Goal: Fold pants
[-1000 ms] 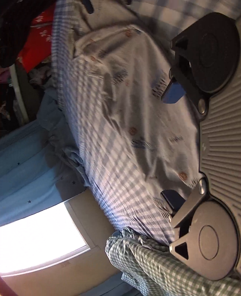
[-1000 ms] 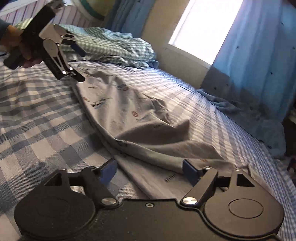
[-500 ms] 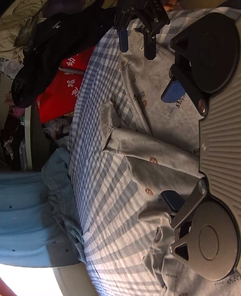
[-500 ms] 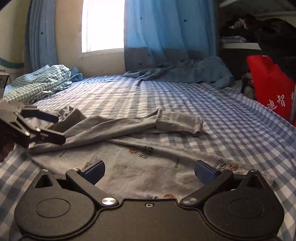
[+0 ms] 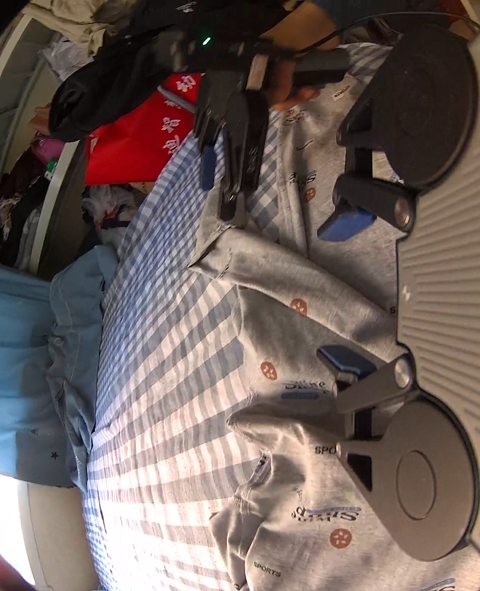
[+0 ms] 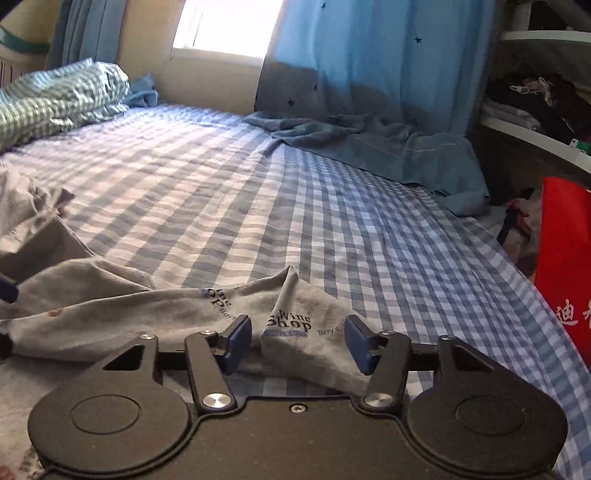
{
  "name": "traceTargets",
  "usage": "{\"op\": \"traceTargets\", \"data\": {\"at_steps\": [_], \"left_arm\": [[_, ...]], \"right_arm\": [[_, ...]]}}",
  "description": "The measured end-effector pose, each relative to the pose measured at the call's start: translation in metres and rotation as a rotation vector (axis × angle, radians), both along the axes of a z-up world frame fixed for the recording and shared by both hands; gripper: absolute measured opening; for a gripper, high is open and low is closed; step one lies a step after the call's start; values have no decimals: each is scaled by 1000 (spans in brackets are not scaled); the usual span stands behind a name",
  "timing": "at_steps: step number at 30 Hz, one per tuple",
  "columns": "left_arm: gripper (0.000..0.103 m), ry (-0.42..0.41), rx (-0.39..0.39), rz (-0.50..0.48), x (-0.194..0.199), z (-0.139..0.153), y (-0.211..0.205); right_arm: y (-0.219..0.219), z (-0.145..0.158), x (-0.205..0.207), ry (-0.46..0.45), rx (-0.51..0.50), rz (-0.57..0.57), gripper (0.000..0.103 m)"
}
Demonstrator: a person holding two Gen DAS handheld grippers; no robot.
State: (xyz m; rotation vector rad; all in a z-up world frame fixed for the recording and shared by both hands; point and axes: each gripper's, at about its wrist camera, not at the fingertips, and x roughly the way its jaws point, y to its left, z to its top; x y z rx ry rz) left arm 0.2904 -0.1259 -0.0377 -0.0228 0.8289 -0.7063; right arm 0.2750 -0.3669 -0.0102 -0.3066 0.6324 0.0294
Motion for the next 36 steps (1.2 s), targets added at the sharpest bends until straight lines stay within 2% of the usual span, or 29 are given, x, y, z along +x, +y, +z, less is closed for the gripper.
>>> {"op": "traceTargets", "data": {"at_steps": [5, 7, 8, 9, 10, 13, 16, 21, 24, 26, 32, 36], "left_arm": [[44, 31, 57, 7, 5, -5, -14], [29, 34, 69, 9, 6, -7, -17], [11, 43, 73, 5, 6, -7, -18], [4, 56, 79, 1, 6, -8, -19], [3, 55, 87, 4, 5, -7, -20], [0, 0, 116, -4, -4, 1, -24], [0, -74, 147, -18, -16, 12, -28], [0, -198, 205, -76, -50, 29, -29], [0, -311, 291, -142, -79, 29, -35], [0, -364, 344, -193, -98, 23, -42], [0, -390, 416, -292, -133, -2, -53], [0, -393, 422, -302, -142, -8, -53]], "right_arm": [[-1, -13, 14, 59, 16, 11, 51], [-3, -16, 17, 76, 20, 1, 38], [-4, -17, 18, 79, 16, -2, 24], [-5, -18, 17, 78, 9, -3, 7], [-6, -18, 16, 77, -5, -5, 2], [-9, -12, 8, 50, -52, 16, 2], [-17, 8, -14, -28, -120, 43, 2], [-44, 44, -85, -162, -299, 79, 2], [-65, 44, -134, -172, -348, 80, 2], [-77, 31, -164, -164, -378, 78, 2], [-91, -20, -223, -108, -313, 21, 4], [-88, -32, -244, -101, -210, -65, 27]]}}
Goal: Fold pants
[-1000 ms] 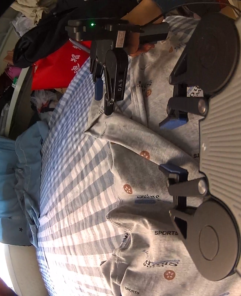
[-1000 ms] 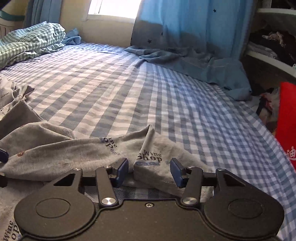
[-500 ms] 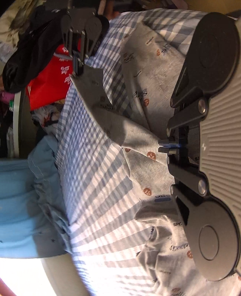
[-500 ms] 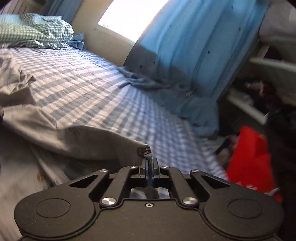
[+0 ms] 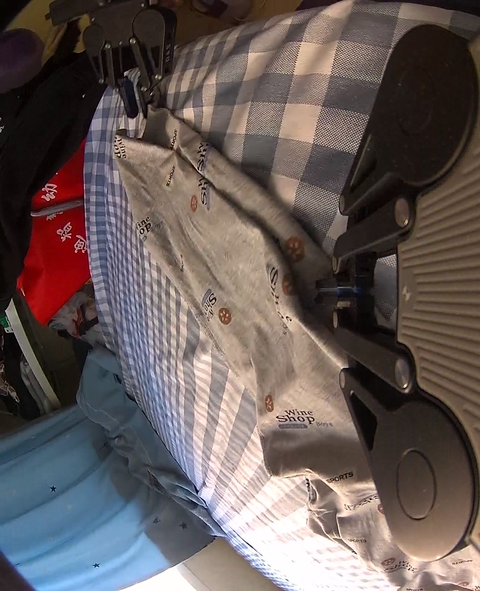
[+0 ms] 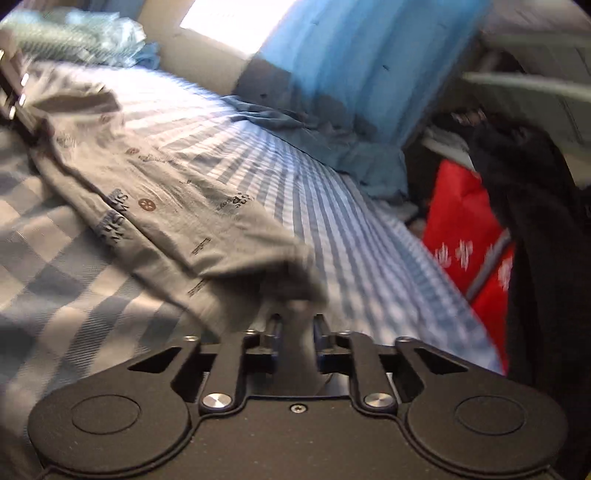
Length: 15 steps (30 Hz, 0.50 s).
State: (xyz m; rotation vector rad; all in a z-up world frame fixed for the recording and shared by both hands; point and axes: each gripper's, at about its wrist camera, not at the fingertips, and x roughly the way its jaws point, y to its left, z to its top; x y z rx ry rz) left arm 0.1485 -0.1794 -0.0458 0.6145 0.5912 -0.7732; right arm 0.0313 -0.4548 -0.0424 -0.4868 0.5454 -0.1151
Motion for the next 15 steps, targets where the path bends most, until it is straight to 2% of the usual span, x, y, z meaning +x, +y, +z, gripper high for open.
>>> {"op": "traceTargets", "data": {"at_steps": [1, 2, 3, 4, 5, 6, 10, 11, 13, 15], "left_arm": [[0, -1, 1, 1, 0, 0, 0], [4, -6, 2, 0, 0, 1, -1], [9, -12, -2, -3, 0, 1, -1], [16, -18, -5, -2, 0, 2, -1], [34, -23, -7, -1, 0, 4, -2], [47, -30, -14, -1, 2, 6, -3], [51, -58, 15, -17, 2, 6, -13], [53, -75, 36, -15, 2, 5, -17], [55, -105, 63, -15, 1, 3, -20], [61, -135, 76, -15, -1, 4, -20]], "right_arm": [[0, 1, -4, -5, 38, -20, 32], [-1, 3, -8, -18, 75, -49, 45], [-2, 5, -13, -27, 127, -74, 62], [-4, 8, -18, -33, 195, -82, 70], [-6, 12, -22, -44, 261, -84, 79], [-8, 14, -26, -57, 317, -92, 81], [-15, 26, -25, -73, 507, -98, 92], [-21, 29, -24, -77, 586, -92, 95], [-31, 33, -19, -84, 731, -97, 96], [-41, 34, -14, -85, 877, -108, 96]]}}
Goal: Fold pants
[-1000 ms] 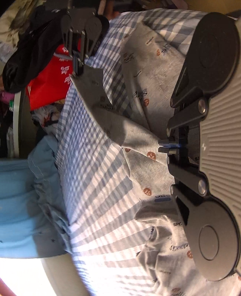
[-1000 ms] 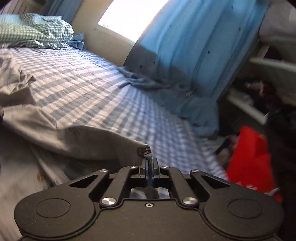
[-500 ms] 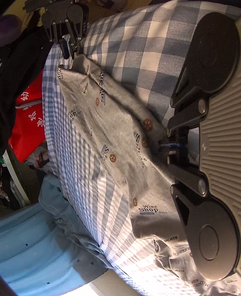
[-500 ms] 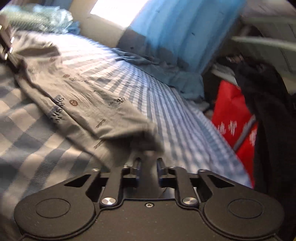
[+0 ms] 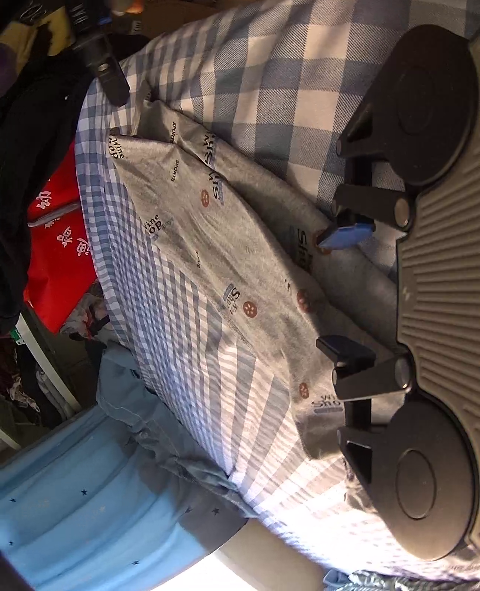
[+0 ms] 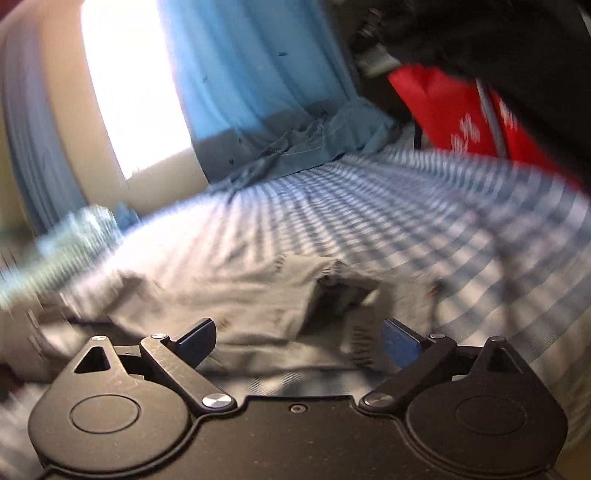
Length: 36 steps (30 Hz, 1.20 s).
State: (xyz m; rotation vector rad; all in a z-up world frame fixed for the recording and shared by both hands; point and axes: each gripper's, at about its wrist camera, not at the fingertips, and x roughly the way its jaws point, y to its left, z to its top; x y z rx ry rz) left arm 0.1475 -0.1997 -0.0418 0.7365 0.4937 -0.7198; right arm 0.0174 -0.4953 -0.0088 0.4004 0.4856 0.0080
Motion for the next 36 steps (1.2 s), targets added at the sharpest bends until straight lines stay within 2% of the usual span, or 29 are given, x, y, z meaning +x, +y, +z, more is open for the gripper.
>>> {"op": "traceTargets", "data": {"at_steps": [4, 7, 10, 13, 14, 15, 16, 17, 18, 21, 24, 26, 28, 29, 33, 36], "left_arm": [[65, -52, 13, 6, -3, 0, -1], [63, -79, 27, 28, 0, -4, -5], [53, -63, 27, 56, 6, -7, -7], [35, -18, 10, 77, 14, -8, -4], [22, -3, 7, 84, 16, -8, -4], [12, 14, 8, 88, 19, -9, -4], [9, 28, 6, 90, 21, -9, -4], [1, 37, -1, 89, 23, -8, -4], [0, 44, -9, 88, 23, -7, -4], [0, 67, -44, 96, 24, 0, -2], [0, 60, -88, 98, 21, 10, 3], [0, 63, -99, 90, 18, 14, 6], [0, 72, -87, 78, 15, 12, 8], [0, 78, -76, 72, 14, 8, 9], [0, 107, -36, 58, 11, -6, 8], [0, 106, -34, 59, 10, -7, 9]], "right_arm": [[-19, -3, 11, -23, 236, -47, 96], [-32, -10, 23, -21, 414, -106, 86], [-46, -18, 33, -12, 572, -180, 80], [-57, -20, 39, -7, 642, -253, 68], [-60, -18, 42, 1, 636, -280, 57], [-62, -16, 45, 12, 616, -302, 39], [-63, -13, 50, 23, 586, -314, 30], [-65, -11, 55, 32, 546, -319, 17], [-65, -6, 60, 36, 502, -314, 13], [-61, 16, 71, -12, 344, -268, 8], [-57, 49, 69, -137, 210, -205, 7], [-53, 65, 56, -204, 84, -197, 6], [-51, 65, 38, -224, -3, -211, 6], [-52, 57, 31, -200, -26, -234, 6], [-67, -6, 10, -16, 74, -327, 5], [-70, -36, -9, 31, 151, -362, 2]]}}
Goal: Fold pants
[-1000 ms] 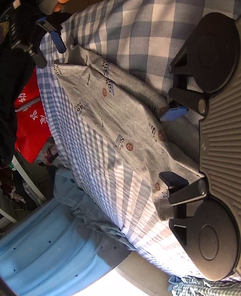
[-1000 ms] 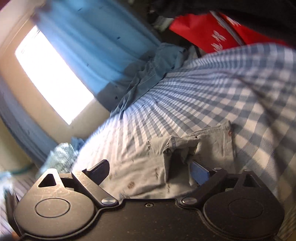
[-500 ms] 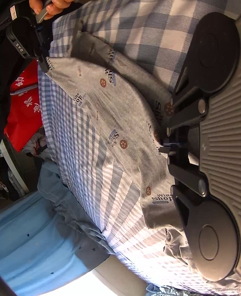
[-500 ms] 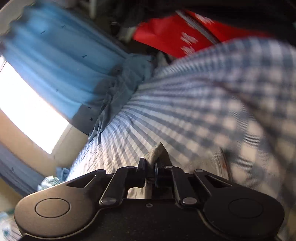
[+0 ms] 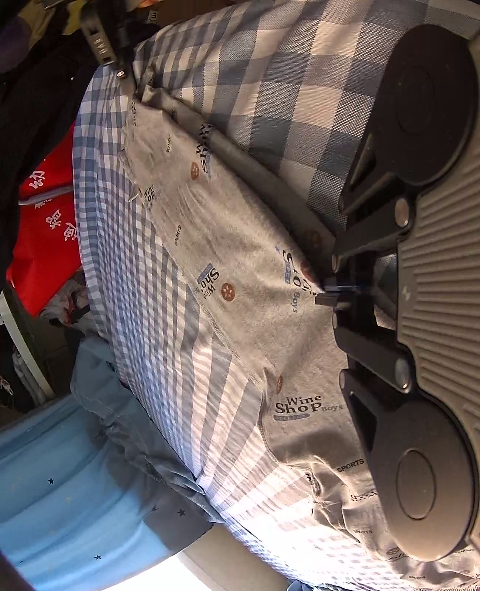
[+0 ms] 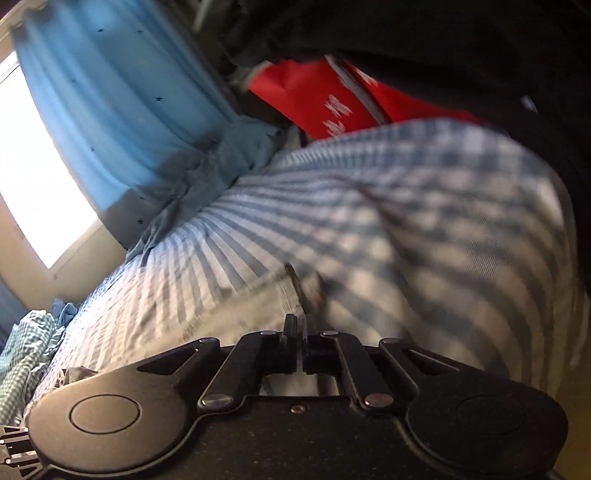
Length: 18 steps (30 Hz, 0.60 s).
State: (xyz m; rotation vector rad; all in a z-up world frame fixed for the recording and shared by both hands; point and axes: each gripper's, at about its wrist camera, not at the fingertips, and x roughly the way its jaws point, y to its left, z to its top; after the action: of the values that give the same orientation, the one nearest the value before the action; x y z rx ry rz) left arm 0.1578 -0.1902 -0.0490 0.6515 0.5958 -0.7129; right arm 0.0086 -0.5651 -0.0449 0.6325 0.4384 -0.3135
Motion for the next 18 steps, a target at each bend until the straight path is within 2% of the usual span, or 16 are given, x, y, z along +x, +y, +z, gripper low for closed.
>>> {"op": "traceTargets", "data": {"at_steps": [2, 5, 9, 13, 18], "left_arm": [[0, 0, 1, -1, 1, 2, 1], [0, -7, 12, -6, 1, 3, -2], [0, -9, 15, 1, 0, 2, -4], [0, -11, 9, 13, 0, 2, -4], [0, -4, 3, 23, 0, 4, -2]], "right_arm": [[1, -5, -8, -8, 11, -5, 3], [-4, -8, -10, -22, 47, -27, 20], [-6, 3, 0, -41, 70, -10, 32], [7, 11, -4, -32, 85, 2, 33], [4, 4, 10, -30, 170, 31, 32]]}}
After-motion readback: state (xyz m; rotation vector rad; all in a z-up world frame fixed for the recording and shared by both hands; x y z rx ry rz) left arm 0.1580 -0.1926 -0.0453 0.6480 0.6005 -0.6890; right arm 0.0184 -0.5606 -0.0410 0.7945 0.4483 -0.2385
